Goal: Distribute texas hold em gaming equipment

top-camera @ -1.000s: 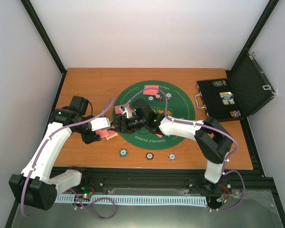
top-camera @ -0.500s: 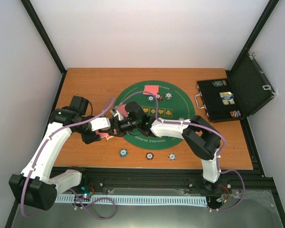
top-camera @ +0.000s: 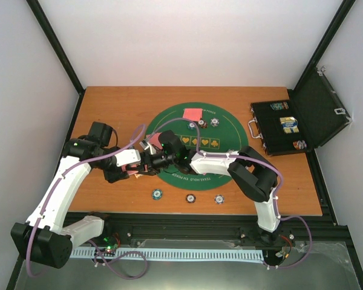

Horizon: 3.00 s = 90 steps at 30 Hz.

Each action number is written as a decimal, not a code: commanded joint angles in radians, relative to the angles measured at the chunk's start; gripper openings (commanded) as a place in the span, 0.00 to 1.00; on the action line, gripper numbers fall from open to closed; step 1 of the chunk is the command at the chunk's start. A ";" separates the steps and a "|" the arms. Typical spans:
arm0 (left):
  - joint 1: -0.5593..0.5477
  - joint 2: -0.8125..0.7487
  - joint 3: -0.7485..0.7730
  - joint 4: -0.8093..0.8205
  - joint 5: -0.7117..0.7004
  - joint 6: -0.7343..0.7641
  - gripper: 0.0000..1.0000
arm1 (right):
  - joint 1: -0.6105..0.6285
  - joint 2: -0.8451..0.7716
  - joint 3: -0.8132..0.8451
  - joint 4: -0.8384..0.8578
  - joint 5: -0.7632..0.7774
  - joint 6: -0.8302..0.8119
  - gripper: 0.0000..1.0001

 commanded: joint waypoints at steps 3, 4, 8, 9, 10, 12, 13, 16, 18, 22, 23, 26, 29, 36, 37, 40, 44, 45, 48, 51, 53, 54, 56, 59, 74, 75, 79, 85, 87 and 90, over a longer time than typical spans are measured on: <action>0.001 -0.025 0.043 -0.020 0.019 0.025 0.01 | -0.029 0.000 0.007 -0.138 0.029 -0.078 0.58; 0.001 -0.026 0.044 -0.020 0.019 0.025 0.01 | -0.034 -0.009 0.001 -0.140 0.031 -0.081 0.58; 0.001 -0.025 0.044 -0.019 0.022 0.025 0.01 | -0.054 -0.047 -0.033 -0.146 0.041 -0.090 0.56; 0.001 -0.025 0.044 -0.018 0.022 0.025 0.01 | -0.058 -0.053 -0.040 -0.148 0.044 -0.092 0.55; 0.001 -0.026 0.045 -0.019 0.024 0.024 0.01 | -0.062 -0.058 -0.044 -0.154 0.048 -0.094 0.55; 0.001 -0.023 0.047 -0.020 0.025 0.021 0.01 | -0.068 -0.065 -0.048 -0.176 0.056 -0.105 0.54; 0.001 -0.023 0.048 -0.023 0.025 0.020 0.01 | -0.069 -0.067 -0.050 -0.187 0.059 -0.110 0.53; 0.001 -0.023 0.051 -0.024 0.025 0.022 0.01 | -0.073 -0.074 -0.057 -0.185 0.060 -0.109 0.53; 0.001 -0.021 0.054 -0.026 0.022 0.023 0.01 | -0.074 -0.077 -0.058 -0.186 0.059 -0.108 0.53; 0.001 -0.020 0.047 -0.023 0.021 0.025 0.01 | -0.068 -0.090 -0.088 -0.023 0.023 -0.022 0.58; 0.001 -0.017 0.039 -0.019 0.017 0.027 0.01 | -0.044 -0.084 -0.066 0.042 0.004 0.010 0.63; 0.001 -0.014 0.034 -0.016 0.019 0.028 0.01 | -0.004 -0.054 -0.014 0.045 -0.012 0.010 0.64; 0.001 -0.011 0.036 -0.017 0.019 0.027 0.01 | 0.014 -0.016 0.018 0.047 -0.023 0.018 0.64; 0.001 -0.014 0.038 -0.019 0.018 0.030 0.01 | 0.016 0.048 0.029 0.104 -0.031 0.066 0.63; 0.001 -0.014 0.038 -0.019 0.016 0.030 0.01 | 0.016 0.052 0.031 0.101 -0.030 0.066 0.63; 0.001 -0.017 0.039 -0.020 0.015 0.030 0.01 | 0.009 0.050 0.024 0.082 -0.027 0.057 0.60; 0.001 -0.023 0.041 -0.021 0.014 0.033 0.01 | -0.016 0.028 -0.020 0.053 -0.016 0.041 0.57; 0.001 -0.023 0.042 -0.021 0.016 0.034 0.01 | -0.021 0.020 -0.027 0.027 -0.009 0.022 0.57; 0.001 -0.020 0.045 -0.023 0.018 0.033 0.01 | -0.030 0.001 -0.036 -0.030 0.005 -0.007 0.54; 0.001 -0.021 0.050 -0.025 0.020 0.033 0.01 | -0.038 -0.017 -0.053 -0.039 0.009 -0.017 0.53; 0.001 -0.021 0.050 -0.024 0.021 0.033 0.01 | -0.045 -0.031 -0.069 -0.043 0.011 -0.017 0.52; 0.001 -0.021 0.051 -0.026 0.021 0.033 0.01 | -0.048 -0.037 -0.074 -0.045 0.014 -0.019 0.52; 0.001 -0.020 0.051 -0.025 0.021 0.033 0.01 | -0.051 -0.048 -0.080 -0.054 0.016 -0.025 0.52; 0.001 -0.022 0.049 -0.025 0.020 0.033 0.01 | -0.054 -0.056 -0.085 -0.056 0.015 -0.030 0.49; 0.001 -0.012 0.029 -0.019 0.013 0.033 0.01 | -0.077 -0.158 -0.091 -0.187 0.046 -0.084 0.19; 0.001 -0.013 0.026 -0.017 0.013 0.032 0.01 | -0.083 -0.167 -0.090 -0.206 0.050 -0.094 0.14; 0.001 -0.013 0.018 -0.011 0.009 0.028 0.01 | -0.112 -0.213 -0.099 -0.262 0.050 -0.127 0.03; 0.001 0.011 0.019 -0.006 -0.011 0.012 0.01 | -0.197 -0.285 -0.092 -0.427 0.053 -0.231 0.03; 0.001 0.022 0.016 -0.004 -0.015 0.007 0.01 | -0.237 -0.310 -0.087 -0.504 0.052 -0.278 0.03; 0.001 0.024 0.004 0.006 -0.020 0.002 0.01 | -0.307 -0.334 -0.057 -0.645 0.073 -0.378 0.03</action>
